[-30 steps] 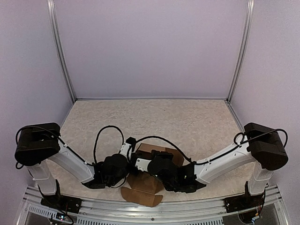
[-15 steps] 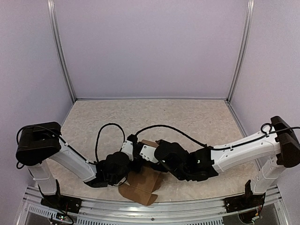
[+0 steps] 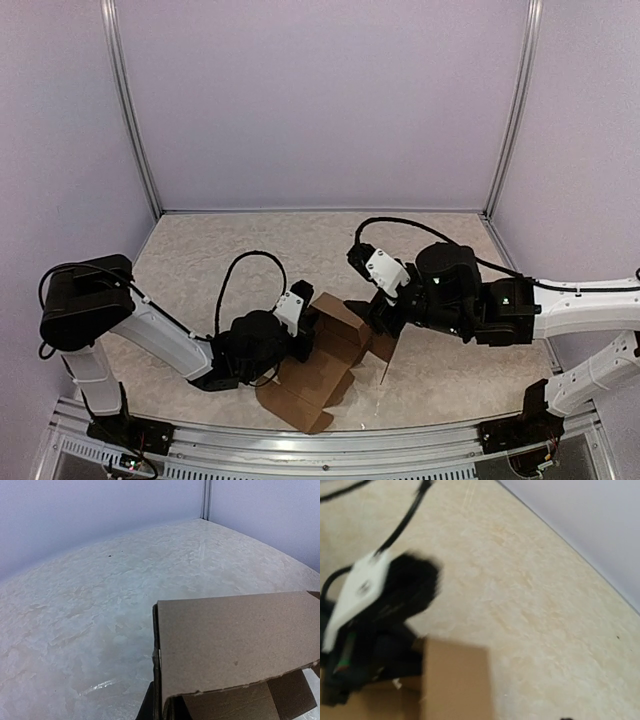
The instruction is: Fold the paper box
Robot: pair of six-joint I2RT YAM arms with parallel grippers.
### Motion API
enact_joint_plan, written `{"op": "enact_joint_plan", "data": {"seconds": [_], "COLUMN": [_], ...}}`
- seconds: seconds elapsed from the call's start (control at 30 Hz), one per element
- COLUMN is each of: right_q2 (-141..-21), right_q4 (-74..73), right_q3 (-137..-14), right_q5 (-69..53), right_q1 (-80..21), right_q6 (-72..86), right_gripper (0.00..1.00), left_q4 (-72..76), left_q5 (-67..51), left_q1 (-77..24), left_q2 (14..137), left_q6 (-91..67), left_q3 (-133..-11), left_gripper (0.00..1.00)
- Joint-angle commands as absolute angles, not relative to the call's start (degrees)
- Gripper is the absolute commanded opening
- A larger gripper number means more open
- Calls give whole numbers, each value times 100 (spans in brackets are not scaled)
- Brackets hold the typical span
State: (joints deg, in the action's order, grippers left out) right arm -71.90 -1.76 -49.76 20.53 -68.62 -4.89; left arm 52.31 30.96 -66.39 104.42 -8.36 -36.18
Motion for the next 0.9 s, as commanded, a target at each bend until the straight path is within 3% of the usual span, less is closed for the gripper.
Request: {"op": "enact_joint_plan", "data": {"seconds": [0.0,0.17,0.37,0.53,0.87], "right_q2": [-6779,-6619,-6837,-7175,-7911], "right_q4": [-284,-152,264,697,1165], "right_q3": [-4739,-4483,-4254,-4153,-4324], "right_q5": [1330,865,342,217,710], "right_q1": [-6480,-6042,-5839,-5839,-5833], "right_q6": [122,598,903,1147,1439], "right_gripper": [63,48,0,0,0], "left_q4": [5677,5586,5462,5454,5368], "left_q5": [1984,1163,-238,-732,-512], "left_q1": [-6614,-6529,-6117,-5836,-5830], "left_q2": [10623,10685,10831,11078,11401], "left_q6": [215,492,130,-334,-248], "left_q3": [-3657,-3739,-3973,-4144,-4267], "left_gripper": [0,0,0,0,0]}}
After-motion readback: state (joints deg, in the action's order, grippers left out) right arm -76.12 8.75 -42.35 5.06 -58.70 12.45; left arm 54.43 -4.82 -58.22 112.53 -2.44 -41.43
